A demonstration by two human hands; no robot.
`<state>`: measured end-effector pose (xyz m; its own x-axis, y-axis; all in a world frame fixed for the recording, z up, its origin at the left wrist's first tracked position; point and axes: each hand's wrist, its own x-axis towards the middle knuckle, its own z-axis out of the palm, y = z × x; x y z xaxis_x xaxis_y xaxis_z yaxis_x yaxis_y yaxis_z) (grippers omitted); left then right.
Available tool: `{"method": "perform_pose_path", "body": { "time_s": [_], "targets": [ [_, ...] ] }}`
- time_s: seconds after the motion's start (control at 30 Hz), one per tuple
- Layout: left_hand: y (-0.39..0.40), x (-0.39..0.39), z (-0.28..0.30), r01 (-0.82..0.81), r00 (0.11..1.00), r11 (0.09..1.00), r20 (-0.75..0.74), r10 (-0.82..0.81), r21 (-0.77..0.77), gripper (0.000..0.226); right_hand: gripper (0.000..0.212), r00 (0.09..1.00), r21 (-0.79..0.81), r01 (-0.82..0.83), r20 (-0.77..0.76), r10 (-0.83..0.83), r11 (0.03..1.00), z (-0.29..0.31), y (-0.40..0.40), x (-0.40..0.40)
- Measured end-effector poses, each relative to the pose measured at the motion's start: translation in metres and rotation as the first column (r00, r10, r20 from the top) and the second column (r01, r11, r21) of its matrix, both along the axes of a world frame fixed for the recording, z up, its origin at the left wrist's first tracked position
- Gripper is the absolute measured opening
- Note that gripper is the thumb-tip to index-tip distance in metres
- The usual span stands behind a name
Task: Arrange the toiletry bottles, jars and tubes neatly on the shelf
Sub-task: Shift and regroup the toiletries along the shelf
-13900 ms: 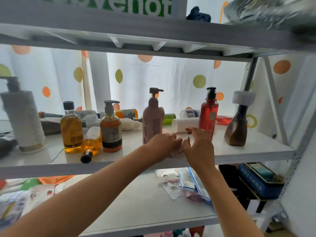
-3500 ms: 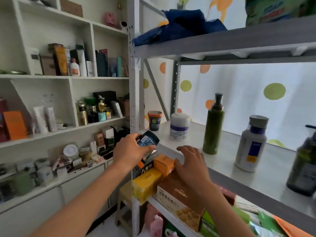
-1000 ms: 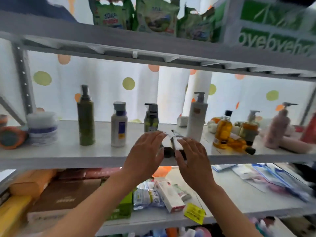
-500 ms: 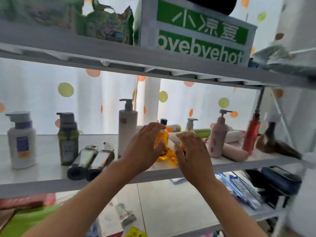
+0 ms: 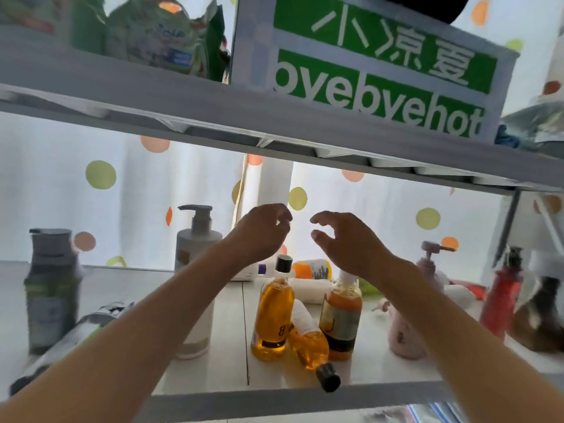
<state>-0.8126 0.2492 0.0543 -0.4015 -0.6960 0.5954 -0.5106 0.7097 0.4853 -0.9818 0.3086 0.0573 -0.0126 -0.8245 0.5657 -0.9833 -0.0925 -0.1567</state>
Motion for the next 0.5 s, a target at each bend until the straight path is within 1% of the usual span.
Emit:
{"method": "perform_pose_path", "body": {
  "time_s": [0.1,0.2,0.3,0.43,0.5],
  "targets": [
    [-0.028,-0.015,0.005,-0.037,0.999,0.997,0.023,0.035,0.071,0.025,0.032,0.999,0.175,-0.048,0.018,0.045,0.983,0.015,-0.030,-0.016],
    [-0.059,-0.031,0.008,-0.097,0.994,0.988,0.069,0.089,0.124,0.026,0.035,0.994,0.350,-0.107,0.024,0.105,0.930,0.027,-0.063,-0.030],
    [-0.094,-0.045,0.008,-0.207,0.969,0.954,0.179,0.169,0.217,0.031,0.036,0.988,0.503,-0.151,0.056,0.143,0.851,0.035,-0.096,-0.043],
    [-0.136,-0.056,0.000,-0.291,0.944,0.918,0.237,0.229,0.270,0.032,0.039,0.982,0.625,-0.163,0.030,0.184,0.764,0.044,-0.135,-0.057],
    [-0.155,-0.059,-0.008,-0.314,0.933,0.899,0.274,0.232,0.306,0.033,0.045,0.977,0.716,-0.152,0.003,0.215,0.682,0.043,-0.155,-0.064]
  ]
}}
